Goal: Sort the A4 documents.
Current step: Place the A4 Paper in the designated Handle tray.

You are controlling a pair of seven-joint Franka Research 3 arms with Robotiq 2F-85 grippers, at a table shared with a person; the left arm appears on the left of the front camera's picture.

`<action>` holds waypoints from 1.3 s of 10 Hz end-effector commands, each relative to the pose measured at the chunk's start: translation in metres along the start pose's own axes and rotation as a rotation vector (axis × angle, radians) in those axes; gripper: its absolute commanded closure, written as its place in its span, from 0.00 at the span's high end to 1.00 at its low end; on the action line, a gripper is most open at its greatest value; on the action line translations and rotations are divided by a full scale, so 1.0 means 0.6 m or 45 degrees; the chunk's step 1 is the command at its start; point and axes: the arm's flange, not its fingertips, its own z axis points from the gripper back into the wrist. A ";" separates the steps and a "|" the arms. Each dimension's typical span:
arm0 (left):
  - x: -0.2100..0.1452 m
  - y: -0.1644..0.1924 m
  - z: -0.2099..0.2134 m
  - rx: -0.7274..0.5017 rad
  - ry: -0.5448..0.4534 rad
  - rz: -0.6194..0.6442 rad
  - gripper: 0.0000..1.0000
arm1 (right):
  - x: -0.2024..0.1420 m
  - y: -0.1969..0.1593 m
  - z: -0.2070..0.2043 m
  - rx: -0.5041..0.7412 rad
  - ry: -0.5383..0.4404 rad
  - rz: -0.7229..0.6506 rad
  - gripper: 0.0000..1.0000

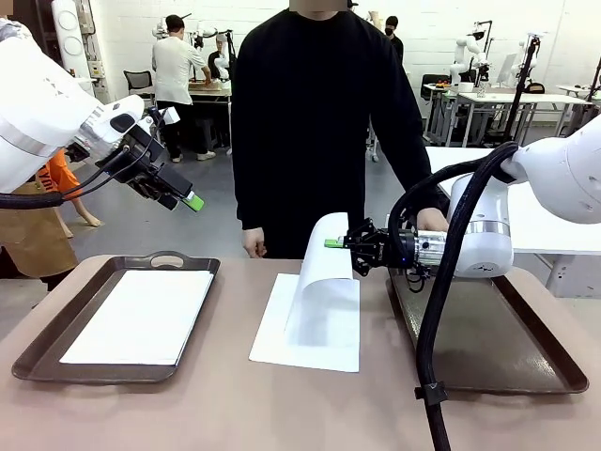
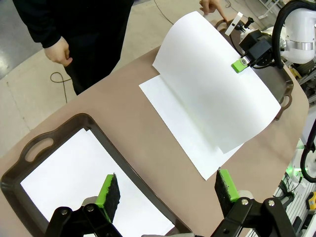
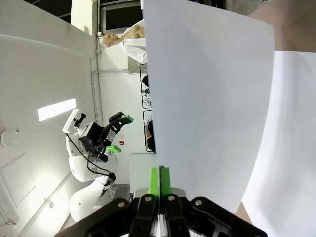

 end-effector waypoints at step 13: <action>0.000 0.001 0.001 0.009 -0.009 0.001 1.00 | -0.029 0.060 0.173 -0.042 0.199 0.166 0.01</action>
